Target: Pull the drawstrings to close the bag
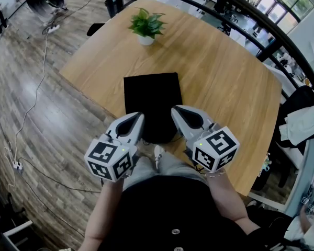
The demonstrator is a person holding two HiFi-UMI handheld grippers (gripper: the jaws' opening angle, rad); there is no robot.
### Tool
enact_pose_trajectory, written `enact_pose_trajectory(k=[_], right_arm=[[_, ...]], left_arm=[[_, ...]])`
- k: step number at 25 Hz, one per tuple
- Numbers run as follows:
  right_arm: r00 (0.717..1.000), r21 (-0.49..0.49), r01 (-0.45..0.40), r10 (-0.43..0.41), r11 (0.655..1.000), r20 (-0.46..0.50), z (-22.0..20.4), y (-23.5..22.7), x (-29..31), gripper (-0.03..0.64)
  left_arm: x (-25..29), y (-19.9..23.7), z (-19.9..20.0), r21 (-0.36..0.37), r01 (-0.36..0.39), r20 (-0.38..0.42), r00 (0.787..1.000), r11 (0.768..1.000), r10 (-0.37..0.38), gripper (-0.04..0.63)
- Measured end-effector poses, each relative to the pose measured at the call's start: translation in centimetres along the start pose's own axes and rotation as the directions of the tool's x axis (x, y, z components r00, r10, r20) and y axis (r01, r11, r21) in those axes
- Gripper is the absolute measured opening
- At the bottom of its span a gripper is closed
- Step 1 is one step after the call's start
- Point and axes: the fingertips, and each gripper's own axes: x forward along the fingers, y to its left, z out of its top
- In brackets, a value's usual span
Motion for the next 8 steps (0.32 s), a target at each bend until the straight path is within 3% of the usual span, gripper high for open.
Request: enact_pose_trajectory(k=[8], right_arm=[[1.0,0.005,-0.011,0.012,1.0,-0.009,-0.52,0.01,0.05,-0.002]], left_arm=[[0.42,-0.46,-0.82,0.013,0.016,-0.033,0.999,1.0,-0.015,0.014]])
